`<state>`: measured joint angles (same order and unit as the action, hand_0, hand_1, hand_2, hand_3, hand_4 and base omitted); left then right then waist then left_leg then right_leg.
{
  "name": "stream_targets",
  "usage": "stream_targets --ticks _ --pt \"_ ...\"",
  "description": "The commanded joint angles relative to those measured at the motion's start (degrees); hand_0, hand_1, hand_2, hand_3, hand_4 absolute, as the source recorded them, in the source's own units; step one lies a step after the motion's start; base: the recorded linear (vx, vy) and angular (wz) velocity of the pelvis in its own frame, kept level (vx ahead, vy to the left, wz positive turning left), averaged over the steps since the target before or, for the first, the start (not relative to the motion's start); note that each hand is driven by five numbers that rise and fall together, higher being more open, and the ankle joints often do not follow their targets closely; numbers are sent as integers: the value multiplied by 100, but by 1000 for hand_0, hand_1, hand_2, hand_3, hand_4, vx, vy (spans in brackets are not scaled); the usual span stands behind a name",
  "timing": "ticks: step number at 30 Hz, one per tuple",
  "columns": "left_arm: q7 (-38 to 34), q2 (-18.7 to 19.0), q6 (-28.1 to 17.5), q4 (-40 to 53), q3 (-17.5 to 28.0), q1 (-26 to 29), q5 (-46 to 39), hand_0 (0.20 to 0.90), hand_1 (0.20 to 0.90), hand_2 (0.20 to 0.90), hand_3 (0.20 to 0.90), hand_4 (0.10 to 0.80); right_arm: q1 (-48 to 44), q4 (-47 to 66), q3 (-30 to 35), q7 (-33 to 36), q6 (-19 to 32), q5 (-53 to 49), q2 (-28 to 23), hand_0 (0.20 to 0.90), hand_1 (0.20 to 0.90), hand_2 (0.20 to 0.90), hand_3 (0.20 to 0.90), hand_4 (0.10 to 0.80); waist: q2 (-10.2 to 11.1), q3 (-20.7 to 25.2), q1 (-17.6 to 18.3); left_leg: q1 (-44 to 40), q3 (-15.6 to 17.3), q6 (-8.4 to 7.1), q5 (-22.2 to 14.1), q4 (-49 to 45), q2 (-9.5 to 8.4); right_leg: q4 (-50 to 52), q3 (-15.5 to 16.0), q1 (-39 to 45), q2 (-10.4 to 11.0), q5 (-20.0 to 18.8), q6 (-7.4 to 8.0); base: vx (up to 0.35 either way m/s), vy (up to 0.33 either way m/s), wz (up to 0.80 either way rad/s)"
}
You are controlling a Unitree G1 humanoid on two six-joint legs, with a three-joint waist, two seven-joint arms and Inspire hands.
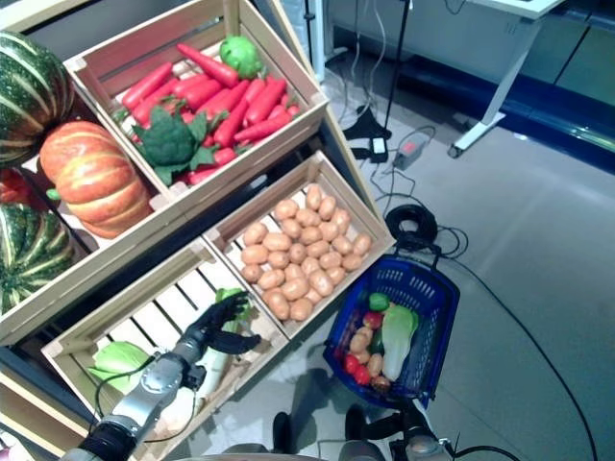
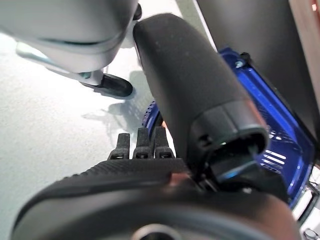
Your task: Put vegetables into the basket
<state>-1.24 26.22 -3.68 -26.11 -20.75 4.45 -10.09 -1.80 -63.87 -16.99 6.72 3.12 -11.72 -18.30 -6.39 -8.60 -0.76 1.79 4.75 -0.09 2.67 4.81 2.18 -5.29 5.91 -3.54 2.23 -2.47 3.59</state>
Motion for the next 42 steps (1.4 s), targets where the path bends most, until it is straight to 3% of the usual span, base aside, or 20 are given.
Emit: stream_targets --ticks 1,8,17,24,28,32,37,42 --pt "-473 548 -188 370 383 545 -8 900 900 900 900 800 -323 90 -80 -6 366 -188 -51 900 900 900 900 800 319 -256 -108 591 -349 -188 241 19 99 279 233 -239 258 -90 -29 -103 -20 16" --pt "-1188 962 -251 177 339 736 1105 900 900 900 900 800 -591 62 -128 -70 546 -281 -231 900 900 900 900 800 286 -725 -210 1018 -484 -282 408 -161 94 431 337 -545 225 -68 -125 -136 -30 8" --pt "-1978 2163 325 267 -302 1391 2320 900 900 900 900 800 -1189 -88 -250 -49 821 -607 -551 900 900 900 900 800 180 -1427 -323 2046 -659 -270 397 -968 -105 1033 461 -1359 290 -28 -195 -123 -23 8" --pt "-2982 2479 566 339 -89 1410 2905 900 900 900 900 800 -1465 235 -260 52 927 -890 -612 900 900 900 900 800 174 -1729 -415 2472 -695 -230 431 -1180 -216 1205 486 -1745 314 -62 -201 -86 -23 9" --pt "-3719 2211 471 232 316 1318 2464 900 900 900 900 800 -1576 505 -290 218 877 -987 -517 900 900 900 900 800 227 -1847 -458 2704 -735 -218 372 -1444 -292 1449 509 -1968 313 24 -226 -64 -33 2" --pt "-4004 1606 51 227 590 1413 2066 900 900 900 900 800 -1642 660 -303 379 734 -999 -360 900 900 900 900 800 320 -1928 -463 2946 -776 -213 318 -1754 -351 1693 530 -2161 305 95 -247 -33 -37 10" --pt "-3599 722 -826 429 675 1513 938 900 900 900 900 800 -1734 757 -322 547 560 -970 -156 900 900 900 900 800 414 -1991 -455 3018 -788 -204 319 -1766 -377 1678 521 -2206 261 97 -254 -18 -41 7" --pt "-3121 269 -1154 831 436 1556 474 900 900 900 900 800 -1904 722 -289 626 434 -990 -74 900 900 900 900 800 458 -2079 -471 3018 -812 -214 336 -1746 -397 1638 548 -2186 222 60 -262 -18 -43 -1"
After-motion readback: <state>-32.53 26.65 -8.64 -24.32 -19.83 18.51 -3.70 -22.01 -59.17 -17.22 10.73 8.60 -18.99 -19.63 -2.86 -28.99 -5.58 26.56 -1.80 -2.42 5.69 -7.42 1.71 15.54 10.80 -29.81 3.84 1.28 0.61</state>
